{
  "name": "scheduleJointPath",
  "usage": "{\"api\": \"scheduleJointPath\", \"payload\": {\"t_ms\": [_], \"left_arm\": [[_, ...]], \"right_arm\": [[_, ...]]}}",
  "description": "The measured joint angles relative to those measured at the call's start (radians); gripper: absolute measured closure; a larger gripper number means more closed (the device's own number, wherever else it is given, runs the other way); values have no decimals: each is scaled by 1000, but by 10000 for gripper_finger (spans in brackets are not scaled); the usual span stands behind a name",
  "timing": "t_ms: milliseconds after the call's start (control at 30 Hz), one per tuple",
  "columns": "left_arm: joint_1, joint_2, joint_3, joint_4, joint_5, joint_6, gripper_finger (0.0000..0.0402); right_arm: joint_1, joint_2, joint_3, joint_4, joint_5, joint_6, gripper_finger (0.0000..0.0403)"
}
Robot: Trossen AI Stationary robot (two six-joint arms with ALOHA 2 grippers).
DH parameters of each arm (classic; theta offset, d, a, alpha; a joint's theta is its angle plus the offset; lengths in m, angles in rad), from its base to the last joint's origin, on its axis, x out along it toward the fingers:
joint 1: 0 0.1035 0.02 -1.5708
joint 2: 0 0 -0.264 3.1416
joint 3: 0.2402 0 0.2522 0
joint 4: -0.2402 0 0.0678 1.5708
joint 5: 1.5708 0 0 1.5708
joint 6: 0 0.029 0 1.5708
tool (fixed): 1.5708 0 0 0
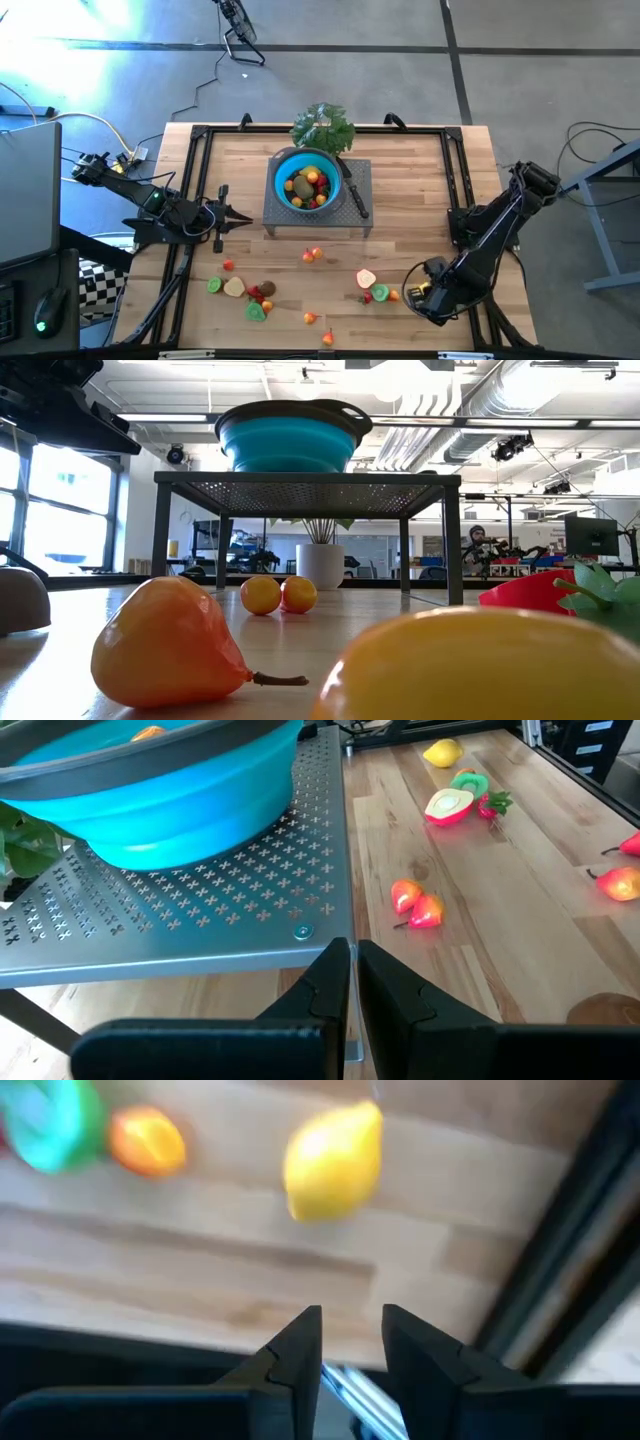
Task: Pick & Place Fruit
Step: Put the lemon into the blue strainer bowl on the shelf
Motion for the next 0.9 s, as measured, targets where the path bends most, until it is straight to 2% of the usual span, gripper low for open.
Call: {"api": "scheduleJointPath", "payload": {"t_ms": [67, 200, 433, 567, 667, 900], "left_arm": [[0, 0, 0, 0, 0, 0, 380], [0, 0, 0, 0, 0, 0, 380], [0, 0, 0, 0, 0, 0, 380], [0, 0, 0, 0, 0, 0, 380], [0, 0, 0, 0, 0, 0, 380], [0, 0, 0, 0, 0, 0, 380]], "right_arm": [[2, 0, 0, -11, 45, 27, 299], [-20, 0, 0, -24, 32, 37, 273], [-30, 0, 0, -73, 53, 100, 175], [-31, 15, 0, -86, 70, 112, 135], [-33, 43, 0, -83, 72, 123, 121], [-37, 127, 0, -65, 75, 129, 120]]}}
